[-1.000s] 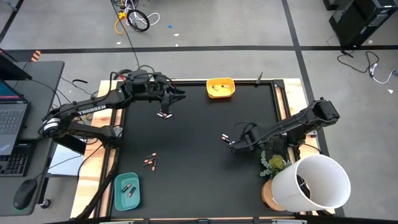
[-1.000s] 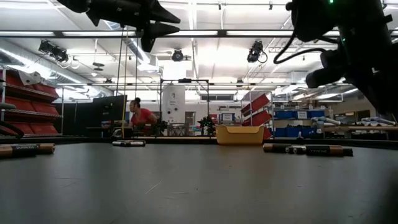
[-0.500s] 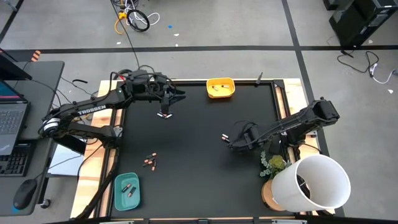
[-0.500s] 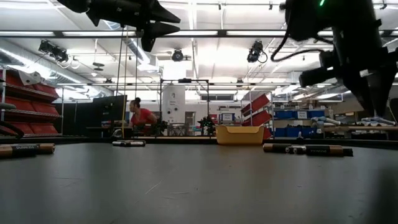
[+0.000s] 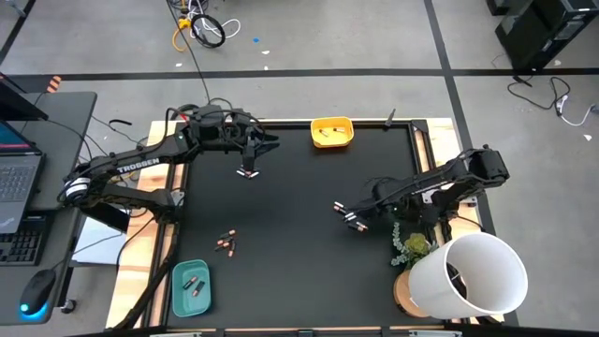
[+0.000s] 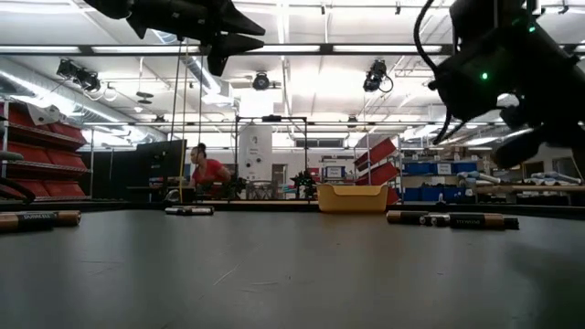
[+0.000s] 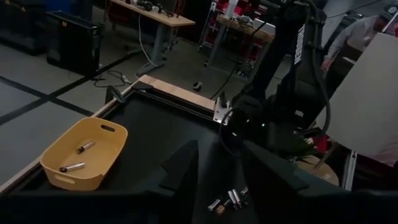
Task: Sort batteries
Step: Put the silver battery into the yellow bin
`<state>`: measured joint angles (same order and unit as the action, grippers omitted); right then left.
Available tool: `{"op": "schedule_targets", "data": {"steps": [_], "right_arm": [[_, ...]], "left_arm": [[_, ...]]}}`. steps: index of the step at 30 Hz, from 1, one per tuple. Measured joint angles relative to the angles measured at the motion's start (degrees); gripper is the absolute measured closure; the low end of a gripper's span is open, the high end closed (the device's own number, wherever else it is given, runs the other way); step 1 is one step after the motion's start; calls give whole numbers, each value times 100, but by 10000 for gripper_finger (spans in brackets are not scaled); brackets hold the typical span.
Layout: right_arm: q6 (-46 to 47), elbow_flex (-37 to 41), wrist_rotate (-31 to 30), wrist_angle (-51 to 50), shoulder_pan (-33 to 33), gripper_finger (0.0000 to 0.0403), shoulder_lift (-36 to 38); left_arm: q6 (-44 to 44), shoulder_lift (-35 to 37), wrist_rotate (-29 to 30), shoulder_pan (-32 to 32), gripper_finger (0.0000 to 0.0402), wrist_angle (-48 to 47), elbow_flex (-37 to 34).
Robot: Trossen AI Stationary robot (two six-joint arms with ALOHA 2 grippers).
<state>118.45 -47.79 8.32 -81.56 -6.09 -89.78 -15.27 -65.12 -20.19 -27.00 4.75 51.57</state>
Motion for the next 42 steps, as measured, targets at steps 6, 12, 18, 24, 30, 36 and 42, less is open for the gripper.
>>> {"op": "schedule_targets", "data": {"steps": [6, 12, 18, 24, 30, 36, 42], "right_arm": [[133, 420, 99, 33, -5, 371, 0], [-32, 813, 227, 292, 13, 372, 0], [143, 782, 101, 315, 28, 371, -7], [1050, 782, 391, 922, -70, 373, -7], [1958, 782, 119, 941, -329, 371, -9], [2648, 785, 479, 241, -505, 372, -9], [2860, 1089, 476, 716, -516, 371, -13]], "left_arm": [[3, -1, 79, 0, 265, -15, 9], [74, -2, 156, 0, 265, -24, 94], [160, -2, 202, -1, 265, -108, 94], [300, -2, 241, 0, 265, -235, 94], [289, -2, 359, 0, 265, -350, 94], [287, -2, 359, -2, 265, -358, 94], [284, -2, 356, -2, 265, -358, 94]]}}
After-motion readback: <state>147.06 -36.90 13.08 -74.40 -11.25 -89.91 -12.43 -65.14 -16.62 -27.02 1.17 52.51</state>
